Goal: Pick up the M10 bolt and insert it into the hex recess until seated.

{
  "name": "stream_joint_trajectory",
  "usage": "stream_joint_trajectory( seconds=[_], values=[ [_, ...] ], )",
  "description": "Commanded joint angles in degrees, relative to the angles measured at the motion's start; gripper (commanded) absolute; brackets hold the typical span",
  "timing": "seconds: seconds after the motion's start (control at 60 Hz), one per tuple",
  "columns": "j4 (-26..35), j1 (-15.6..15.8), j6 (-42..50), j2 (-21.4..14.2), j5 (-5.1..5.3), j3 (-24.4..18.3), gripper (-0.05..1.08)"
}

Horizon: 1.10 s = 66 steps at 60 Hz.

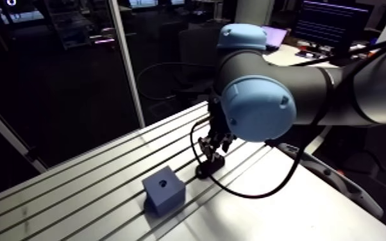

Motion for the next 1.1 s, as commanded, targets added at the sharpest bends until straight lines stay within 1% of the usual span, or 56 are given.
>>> stream_joint_trajectory(
  seconds=[0.017, 0.117, 0.267, 0.3, 0.45, 0.75, 1.1],
  values=[
    [-1.4, 0.0, -0.1, 0.1, -0.13, 0.2, 0.43],
    [-1.9, 0.0, -0.2, 0.1, -0.14, 0.3, 0.47],
    [-1.9, 0.0, -0.2, 0.1, -0.22, 0.3, 0.49],
    [-1.9, 0.0, -0.2, 0.2, -0.39, 0.3, 0.49],
    [-1.9, 0.1, -0.2, 0.4, -0.56, 0.4, 0.49],
    [-1.9, 0.1, -0.2, 0.3, -0.58, 0.7, 0.50],
    [-1.7, 0.1, -0.2, 0.0, -0.49, 0.5, 0.54]
  ],
)
